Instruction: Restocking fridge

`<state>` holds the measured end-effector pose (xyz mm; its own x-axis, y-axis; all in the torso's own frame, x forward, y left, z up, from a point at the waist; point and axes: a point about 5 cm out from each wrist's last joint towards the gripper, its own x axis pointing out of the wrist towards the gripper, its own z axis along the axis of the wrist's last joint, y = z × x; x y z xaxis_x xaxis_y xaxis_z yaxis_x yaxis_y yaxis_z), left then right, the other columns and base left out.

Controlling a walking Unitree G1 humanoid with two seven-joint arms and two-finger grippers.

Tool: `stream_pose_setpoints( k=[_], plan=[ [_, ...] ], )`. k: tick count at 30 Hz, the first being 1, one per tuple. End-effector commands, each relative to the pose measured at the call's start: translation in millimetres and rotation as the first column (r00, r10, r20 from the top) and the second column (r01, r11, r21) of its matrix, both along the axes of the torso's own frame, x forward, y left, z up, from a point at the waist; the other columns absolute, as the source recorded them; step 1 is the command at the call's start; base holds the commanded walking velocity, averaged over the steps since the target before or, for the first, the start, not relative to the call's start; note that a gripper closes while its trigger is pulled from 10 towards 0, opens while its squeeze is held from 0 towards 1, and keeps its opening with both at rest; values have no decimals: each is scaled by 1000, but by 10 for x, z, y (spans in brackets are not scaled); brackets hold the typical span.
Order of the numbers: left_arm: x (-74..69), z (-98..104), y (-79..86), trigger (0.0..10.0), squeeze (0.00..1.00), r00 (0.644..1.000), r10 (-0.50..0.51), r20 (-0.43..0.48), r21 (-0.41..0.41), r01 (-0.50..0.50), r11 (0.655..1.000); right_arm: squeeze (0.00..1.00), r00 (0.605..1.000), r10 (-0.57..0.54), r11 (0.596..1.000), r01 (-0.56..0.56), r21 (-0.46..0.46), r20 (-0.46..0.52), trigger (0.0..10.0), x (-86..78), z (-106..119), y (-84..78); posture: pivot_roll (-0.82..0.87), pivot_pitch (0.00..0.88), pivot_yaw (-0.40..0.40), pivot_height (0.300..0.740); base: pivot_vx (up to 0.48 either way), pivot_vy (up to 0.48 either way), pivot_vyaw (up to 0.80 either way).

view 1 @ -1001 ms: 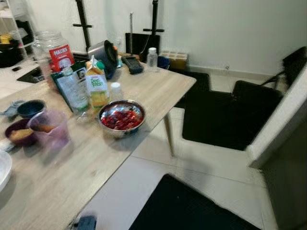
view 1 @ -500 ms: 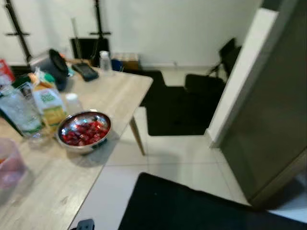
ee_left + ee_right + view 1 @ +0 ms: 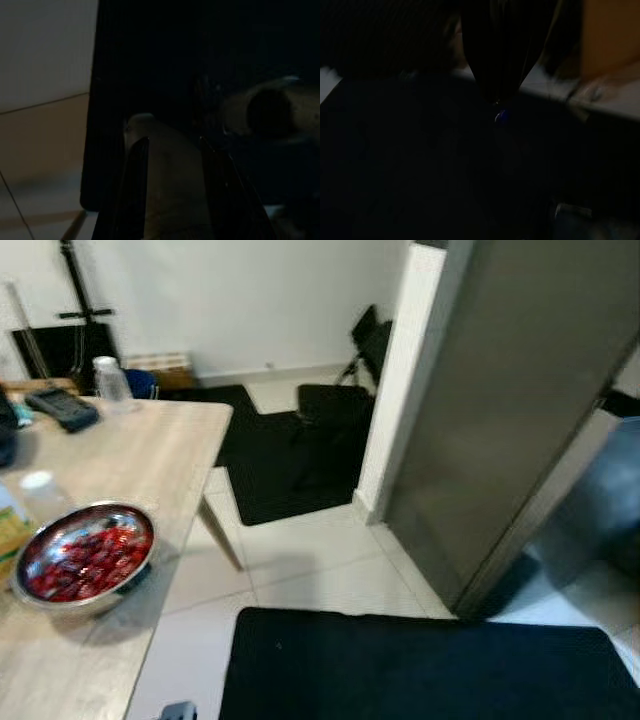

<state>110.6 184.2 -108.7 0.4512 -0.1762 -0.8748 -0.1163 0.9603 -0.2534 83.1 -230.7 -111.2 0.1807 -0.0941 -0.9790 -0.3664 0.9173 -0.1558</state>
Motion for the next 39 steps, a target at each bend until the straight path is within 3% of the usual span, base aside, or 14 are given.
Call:
stream_pose_setpoints(
  k=[1,7,23,29,39],
  plan=[
    [30,7,-5,10000,0,1000,-19,4,4,19,1000,0,1000,5,1000,-4,-10,12,10000,39,13,-22,-34,0,13,740,0,0,-788],
    [47,12,-17,10000,0,999,-43,10,9,43,999,0,1000,4,1000,-4,-13,10,10000,34,13,-27,-36,0,15,740,0,0,-794],
    [275,85,-45,10000,0,992,-102,79,22,100,995,0,999,-29,1000,29,-5,24,10000,28,2,14,-40,0,32,740,0,0,-798],
    [283,88,-43,10000,0,991,-107,81,26,106,994,0,999,-34,999,35,-6,30,10000,32,2,15,-40,0,33,740,0,0,-133],
    [334,106,-65,10000,0,988,-115,101,27,112,993,0,999,-21,1000,21,-8,26,10000,59,6,25,-37,0,24,740,0,0,-745]
  ],
)
